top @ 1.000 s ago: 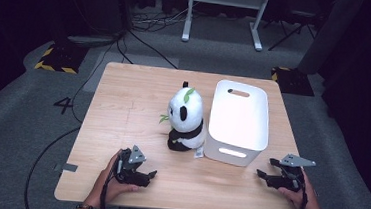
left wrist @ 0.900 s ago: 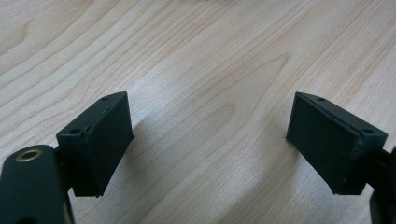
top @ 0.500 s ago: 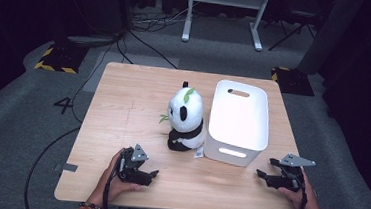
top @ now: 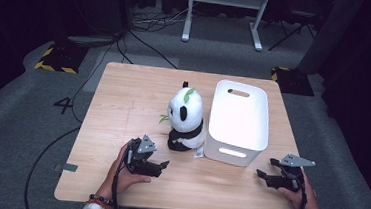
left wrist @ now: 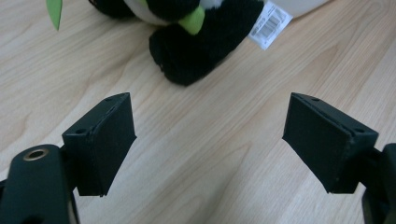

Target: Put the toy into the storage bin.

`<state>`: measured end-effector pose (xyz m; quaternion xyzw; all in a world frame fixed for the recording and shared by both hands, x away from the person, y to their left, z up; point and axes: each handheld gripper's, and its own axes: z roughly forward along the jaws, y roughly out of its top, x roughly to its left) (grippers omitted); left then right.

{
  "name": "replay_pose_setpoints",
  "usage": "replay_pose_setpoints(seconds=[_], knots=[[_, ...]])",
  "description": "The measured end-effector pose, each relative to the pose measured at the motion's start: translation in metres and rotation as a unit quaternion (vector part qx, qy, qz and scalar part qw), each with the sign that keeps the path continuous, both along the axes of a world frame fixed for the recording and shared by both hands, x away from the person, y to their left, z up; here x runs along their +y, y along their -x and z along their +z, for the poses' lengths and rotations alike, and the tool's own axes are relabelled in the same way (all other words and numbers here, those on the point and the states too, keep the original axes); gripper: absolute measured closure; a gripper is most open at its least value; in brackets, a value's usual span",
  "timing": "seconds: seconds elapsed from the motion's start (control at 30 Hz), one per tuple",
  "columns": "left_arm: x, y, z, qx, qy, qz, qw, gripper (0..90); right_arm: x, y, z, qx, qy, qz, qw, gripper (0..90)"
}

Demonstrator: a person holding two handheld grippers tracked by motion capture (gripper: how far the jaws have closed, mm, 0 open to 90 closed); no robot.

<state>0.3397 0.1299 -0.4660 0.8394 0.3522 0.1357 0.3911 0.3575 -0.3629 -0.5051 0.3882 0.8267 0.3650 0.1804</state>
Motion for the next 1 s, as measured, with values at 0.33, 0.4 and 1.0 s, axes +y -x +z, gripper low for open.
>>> replay_pose_setpoints(seconds=[0.33,0.4,1.0], knots=[[-0.013,-0.008,0.018,-0.017,0.026,-0.007,0.9995,15.9,0.0,0.0,0.0,0.0,0.0,0.0,1.0,22.2],[-0.015,-0.008,0.022,-0.021,0.032,-0.006,0.9992,15.9,0.0,0.0,0.0,0.0,0.0,0.0,1.0,22.2],[-0.025,-0.012,0.047,-0.051,0.048,0.032,0.997,15.9,0.0,0.0,0.0,0.0,0.0,0.0,1.0,22.1]])
